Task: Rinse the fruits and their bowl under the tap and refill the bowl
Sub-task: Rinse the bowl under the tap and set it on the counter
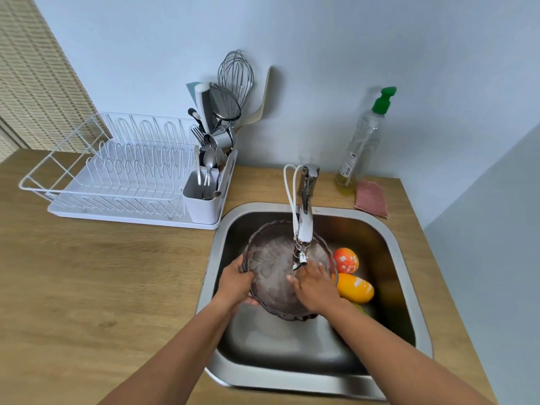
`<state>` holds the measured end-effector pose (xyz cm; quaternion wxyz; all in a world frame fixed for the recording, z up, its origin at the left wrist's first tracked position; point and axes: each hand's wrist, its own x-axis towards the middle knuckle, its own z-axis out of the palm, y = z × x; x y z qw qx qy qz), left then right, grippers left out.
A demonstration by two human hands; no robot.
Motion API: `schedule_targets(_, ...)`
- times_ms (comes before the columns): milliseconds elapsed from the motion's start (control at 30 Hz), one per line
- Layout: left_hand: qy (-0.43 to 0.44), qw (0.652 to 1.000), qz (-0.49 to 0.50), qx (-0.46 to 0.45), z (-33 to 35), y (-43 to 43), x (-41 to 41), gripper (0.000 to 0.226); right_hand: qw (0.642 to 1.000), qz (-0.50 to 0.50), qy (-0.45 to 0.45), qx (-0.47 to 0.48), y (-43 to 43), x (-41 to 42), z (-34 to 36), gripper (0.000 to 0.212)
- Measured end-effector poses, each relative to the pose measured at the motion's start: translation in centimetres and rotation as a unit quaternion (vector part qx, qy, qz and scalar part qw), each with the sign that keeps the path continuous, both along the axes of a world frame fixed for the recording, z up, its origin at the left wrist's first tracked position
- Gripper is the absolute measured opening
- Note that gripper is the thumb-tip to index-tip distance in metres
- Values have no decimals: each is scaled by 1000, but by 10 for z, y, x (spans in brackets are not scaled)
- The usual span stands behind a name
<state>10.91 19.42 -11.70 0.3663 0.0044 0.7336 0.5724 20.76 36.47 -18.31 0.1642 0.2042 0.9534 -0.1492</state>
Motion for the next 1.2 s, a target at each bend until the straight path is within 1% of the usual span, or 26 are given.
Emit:
schedule_targets(33, -6, 1000, -2, 8, 0, 1, 2, 42, 1000, -18, -4, 2, 2, -4, -1, 81)
schedule_targets(133, -8, 1000, -7, 16, 1, 4, 3, 42, 999, 5, 27, -35, -8, -13, -1, 106)
schedule_targets(167, -4, 1000, -5, 18, 1, 4, 2, 43, 998, 30, 36, -49, -13, -11, -4, 105)
schedule_targets(267, 17, 1000, 5, 26, 3, 3, -7, 47, 990, 120, 55, -53, -16, 2, -9, 86)
schedule_targets(300, 23, 999, 5, 25, 3, 1, -9, 46, 989, 133, 62, -19, -11, 6, -11, 77)
schedule_targets(367, 33, 999, -2, 24, 4, -1, -11, 45, 986, 123, 74, 82, 1, 10, -10, 62)
schedule_targets(467, 43, 999, -15, 21, 4, -2, -9, 47, 985, 61, 26, 161, 15, 6, -4, 59)
schedule_targets(533, 62, 998, -12, 27, 4, 0, -9, 52, 983, 29, 44, 176, 17, 4, -3, 60)
schedule_targets(600, 68, 997, 7, 40, 2, 2, -10, 59, 988, -2, 32, 153, 13, 6, -5, 59)
schedule_targets(667, 66, 996, 23, 48, -2, 5, -9, 65, 996, -13, 6, 86, -3, 11, -7, 64)
schedule_targets(700, 65, 996, 27, 47, -6, 6, -9, 68, 999, -13, 7, 48, -13, 13, -4, 68)
schedule_targets(733, 66, 996, 31, 43, -9, 7, -9, 71, 1000, -16, 20, 9, -23, 16, 0, 65)
schedule_targets(767, 72, 996, 34, 39, -12, 8, -9, 73, 999, -14, 37, -27, -33, 18, 2, 57)
schedule_targets(800, 78, 996, 37, 37, -16, 8, -10, 74, 996, -2, 50, -70, -40, 19, 4, 51)
schedule_targets(833, 83, 995, 40, 38, -18, 9, -10, 74, 992, 16, 62, -105, -46, 19, 7, 49)
schedule_targets(933, 96, 994, 31, 36, -18, 11, -11, 71, 985, 63, 92, -134, -56, 18, 15, 53)
schedule_targets(1033, 82, 995, 38, 38, -14, 10, -16, 65, 988, 79, 98, -92, -47, 27, 11, 53)
schedule_targets(1067, 80, 995, 46, 34, -15, 8, -20, 63, 991, 78, 89, -65, -40, 31, 8, 59)
schedule_targets(1133, 79, 995, 47, 26, -20, 4, -26, 59, 997, 48, 62, -16, -22, 36, 2, 91)
schedule_targets(1167, 74, 996, 43, 23, -21, 3, -26, 57, 998, 33, 45, 7, -16, 35, 0, 104)
schedule_targets(1200, 73, 996, 37, 23, -19, 3, -24, 55, 999, 20, 33, 19, -13, 31, 0, 110)
